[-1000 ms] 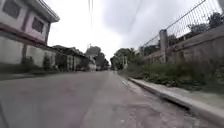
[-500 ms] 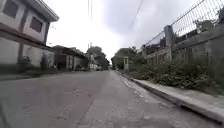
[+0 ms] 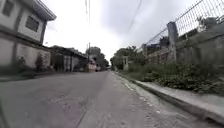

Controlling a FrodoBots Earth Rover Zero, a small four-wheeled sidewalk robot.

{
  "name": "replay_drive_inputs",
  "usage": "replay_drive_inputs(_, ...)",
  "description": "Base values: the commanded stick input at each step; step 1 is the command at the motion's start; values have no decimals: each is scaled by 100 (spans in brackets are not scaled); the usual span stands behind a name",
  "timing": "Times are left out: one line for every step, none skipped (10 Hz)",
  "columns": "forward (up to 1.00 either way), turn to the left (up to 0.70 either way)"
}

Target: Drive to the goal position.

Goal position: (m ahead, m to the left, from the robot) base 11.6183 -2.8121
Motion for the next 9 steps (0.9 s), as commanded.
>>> replay_drive_inputs(100,-36)
replay_drive_inputs(100,-38)
replay_drive_inputs(100,-10)
replay_drive_inputs(100,0)
replay_drive_inputs(100,0)
replay_drive_inputs(100,-1)
replay_drive_inputs(100,-24)
replay_drive_inputs(100,-17)
replay_drive_inputs(100,-2)
